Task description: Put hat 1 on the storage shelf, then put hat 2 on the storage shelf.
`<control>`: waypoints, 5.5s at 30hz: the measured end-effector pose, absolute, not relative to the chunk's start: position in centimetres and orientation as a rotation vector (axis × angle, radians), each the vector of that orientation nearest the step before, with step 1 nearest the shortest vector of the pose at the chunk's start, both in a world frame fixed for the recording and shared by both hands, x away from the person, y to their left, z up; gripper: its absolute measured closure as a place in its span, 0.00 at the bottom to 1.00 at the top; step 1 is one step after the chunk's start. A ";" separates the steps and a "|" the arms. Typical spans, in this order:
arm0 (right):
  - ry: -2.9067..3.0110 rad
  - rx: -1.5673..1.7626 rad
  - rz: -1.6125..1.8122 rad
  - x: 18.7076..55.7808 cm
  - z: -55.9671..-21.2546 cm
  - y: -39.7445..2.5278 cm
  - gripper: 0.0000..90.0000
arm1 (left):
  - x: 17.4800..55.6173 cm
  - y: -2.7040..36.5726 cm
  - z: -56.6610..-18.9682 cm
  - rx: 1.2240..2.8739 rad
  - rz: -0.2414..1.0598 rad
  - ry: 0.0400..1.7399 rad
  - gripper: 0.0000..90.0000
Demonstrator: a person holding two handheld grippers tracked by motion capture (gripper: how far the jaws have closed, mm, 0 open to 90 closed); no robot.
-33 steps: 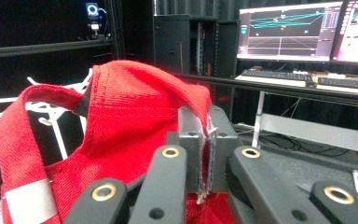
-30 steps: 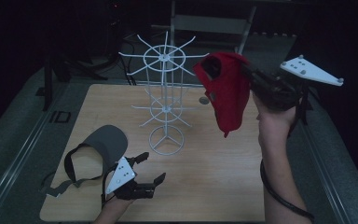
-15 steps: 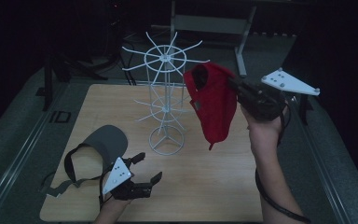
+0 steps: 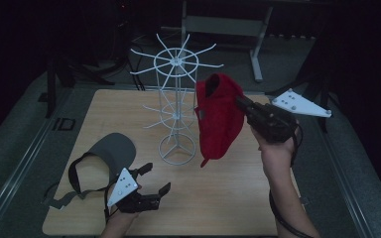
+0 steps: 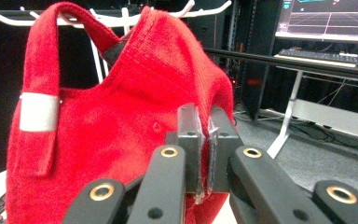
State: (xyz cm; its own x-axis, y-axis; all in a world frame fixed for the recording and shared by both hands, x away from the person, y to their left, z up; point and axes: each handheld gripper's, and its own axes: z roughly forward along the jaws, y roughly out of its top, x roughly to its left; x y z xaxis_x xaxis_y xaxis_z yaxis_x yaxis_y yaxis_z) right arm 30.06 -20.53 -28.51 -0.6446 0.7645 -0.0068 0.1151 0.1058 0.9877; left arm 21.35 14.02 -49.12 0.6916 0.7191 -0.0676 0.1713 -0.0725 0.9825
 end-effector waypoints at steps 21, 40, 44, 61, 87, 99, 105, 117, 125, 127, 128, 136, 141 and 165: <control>1.913 0.889 1.616 28.5 -33.1 -24.0 0.50 | 21.3 14.6 -49.5 1.604 0.513 0.760 0.17; 1.910 0.882 1.617 25.8 -36.9 -28.0 0.25 | 21.1 15.5 -49.7 1.621 0.502 0.782 0.17; 1.894 0.901 1.605 25.7 -38.2 -28.8 0.20 | 21.0 15.8 -49.9 1.630 0.518 0.795 0.17; 1.912 1.126 1.393 28.3 -47.8 -32.9 0.18 | 20.6 17.5 -51.0 1.644 0.511 0.846 0.17; 1.812 1.243 1.351 28.1 -55.0 -35.8 0.18 | 17.9 24.7 -52.8 1.639 0.574 0.992 0.17; 1.806 1.258 1.345 28.2 -55.3 -35.9 0.18 | 15.7 29.3 -53.6 1.632 0.635 1.112 0.18; 1.806 1.260 1.343 28.2 -55.3 -35.9 0.18 | 15.3 31.5 -54.1 1.631 0.682 1.180 0.18; 1.802 1.273 1.351 28.1 -55.3 -35.9 0.18 | 16.9 33.9 -56.2 1.712 0.680 1.324 0.19; 1.797 1.273 1.355 28.0 -55.3 -36.0 0.18 | 18.5 33.3 -56.3 1.809 0.694 1.406 0.25; 1.796 1.274 1.356 28.0 -55.3 -36.0 0.18 | 18.8 33.2 -56.4 1.822 0.700 1.417 0.28; 1.795 1.276 1.357 28.0 -55.3 -36.0 0.18 | 18.8 33.1 -56.5 1.827 0.716 1.423 0.32; 1.796 1.271 1.352 28.0 -55.3 -36.0 0.18 | 19.4 32.7 -56.6 1.836 0.744 1.504 0.77; 1.792 1.282 1.364 28.0 -55.3 -36.1 0.18 | 19.4 32.9 -56.5 1.786 0.743 1.514 0.93; 1.784 1.280 1.395 27.9 -55.3 -36.2 0.18 | 20.4 30.6 -50.7 1.655 0.920 1.187 0.95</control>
